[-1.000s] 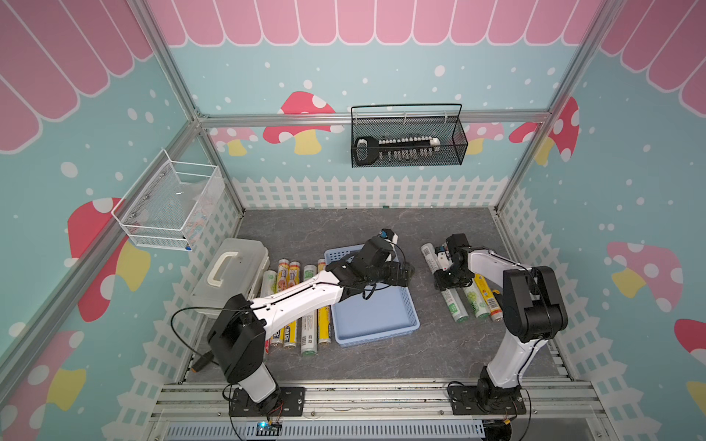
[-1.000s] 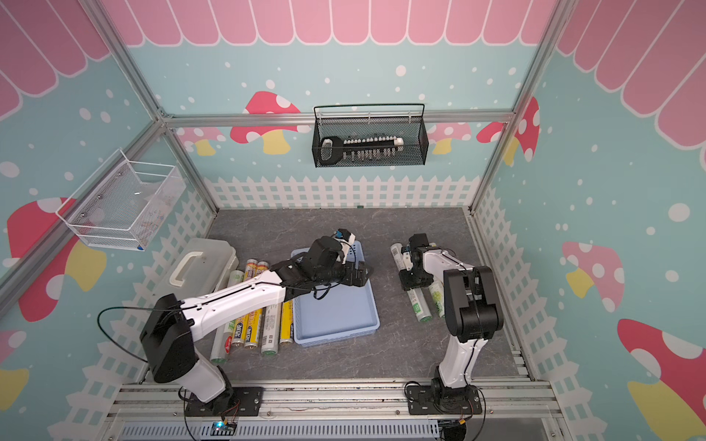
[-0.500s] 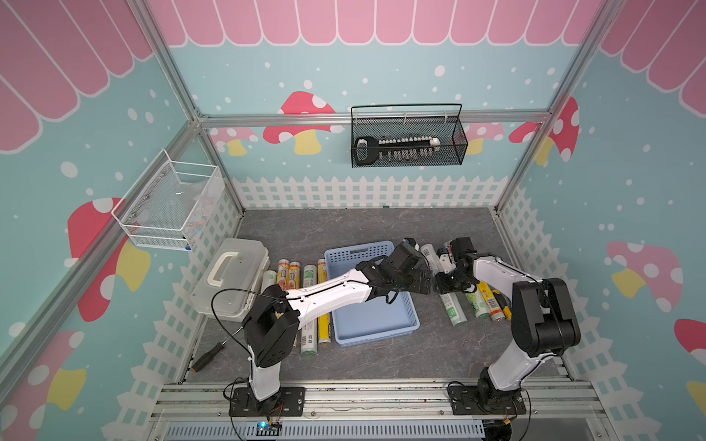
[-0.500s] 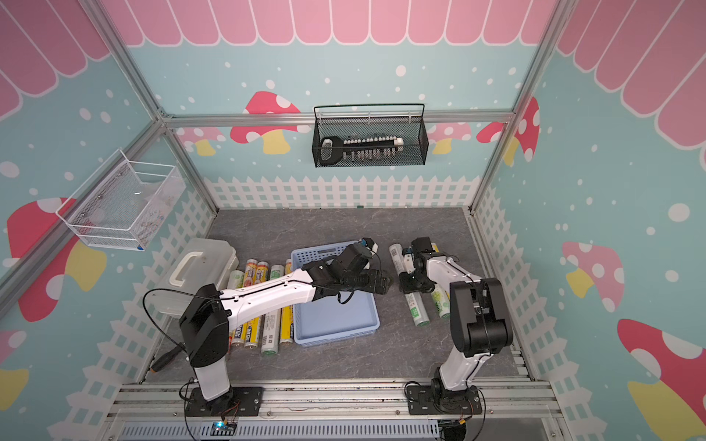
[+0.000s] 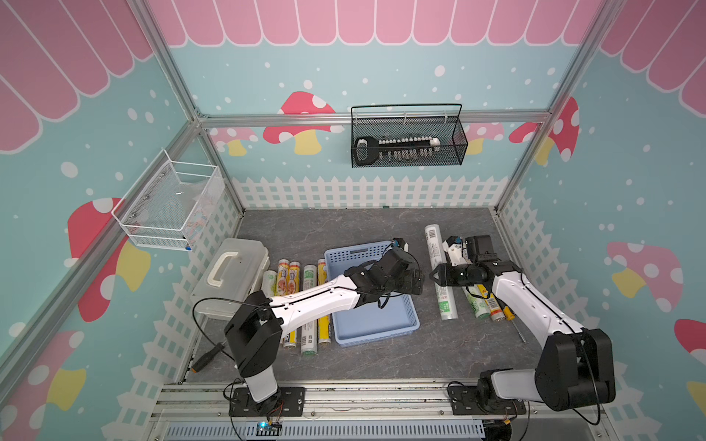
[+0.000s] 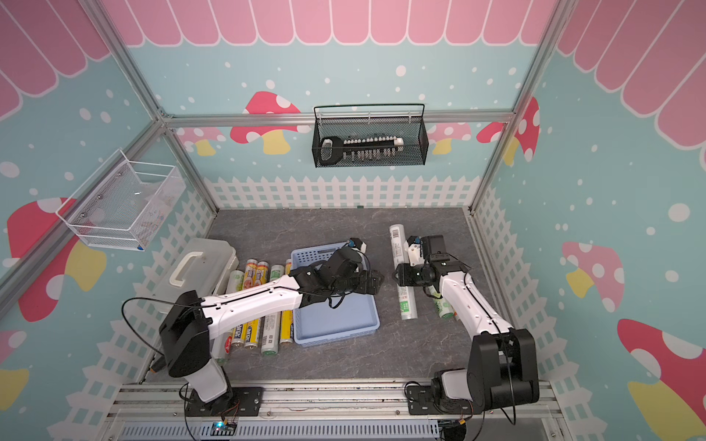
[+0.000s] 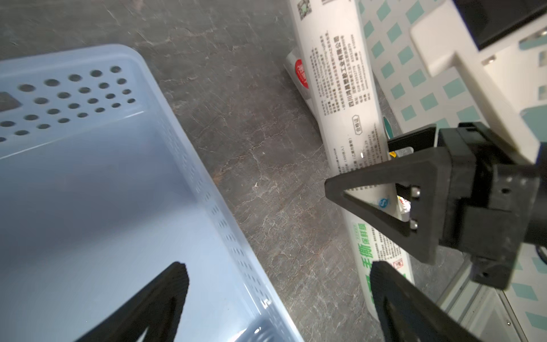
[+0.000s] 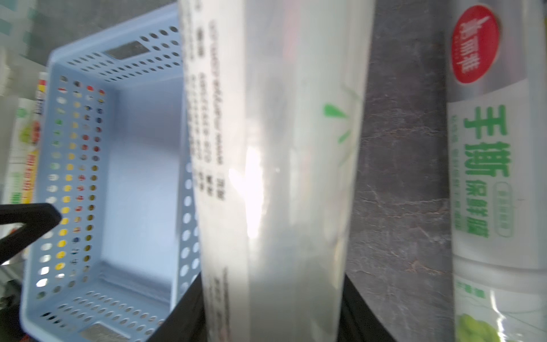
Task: Put the plastic wrap into the basket
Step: Pick up the plastic wrap from the center of the board, then place the plastic wrap in the basket.
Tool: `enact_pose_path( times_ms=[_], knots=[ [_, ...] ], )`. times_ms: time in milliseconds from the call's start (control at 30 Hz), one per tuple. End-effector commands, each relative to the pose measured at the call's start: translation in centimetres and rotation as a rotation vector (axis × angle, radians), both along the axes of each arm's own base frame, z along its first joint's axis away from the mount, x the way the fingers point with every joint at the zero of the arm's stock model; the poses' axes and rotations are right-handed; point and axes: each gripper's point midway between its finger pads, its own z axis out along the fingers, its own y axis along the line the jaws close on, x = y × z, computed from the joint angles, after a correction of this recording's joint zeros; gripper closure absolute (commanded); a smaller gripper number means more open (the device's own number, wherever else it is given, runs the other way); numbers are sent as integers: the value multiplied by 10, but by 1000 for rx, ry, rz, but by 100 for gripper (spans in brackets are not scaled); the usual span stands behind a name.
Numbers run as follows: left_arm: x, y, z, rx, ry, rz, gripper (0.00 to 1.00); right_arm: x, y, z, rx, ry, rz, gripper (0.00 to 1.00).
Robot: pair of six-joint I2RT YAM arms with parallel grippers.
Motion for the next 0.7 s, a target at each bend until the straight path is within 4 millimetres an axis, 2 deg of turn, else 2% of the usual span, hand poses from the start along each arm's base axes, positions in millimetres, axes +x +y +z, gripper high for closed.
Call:
enact_pose_path(
  times_ms=[0,200,367,467,667],
  knots=[
    [11,25,38,-70,-134,80,1,1,39,40,209,-36,38,75],
    [16,101,46,-89,-191,268,1,-2,87,64,278,-59,85,77],
    [14,169,31,-96,-180,426,1,-3,134,67,350,-34,123,77],
    [9,200,23,-102,-166,494,1,-3,157,65,364,-11,147,77],
    [-1,238,8,-115,-139,587,1,-10,204,45,390,68,182,78]
  ],
)
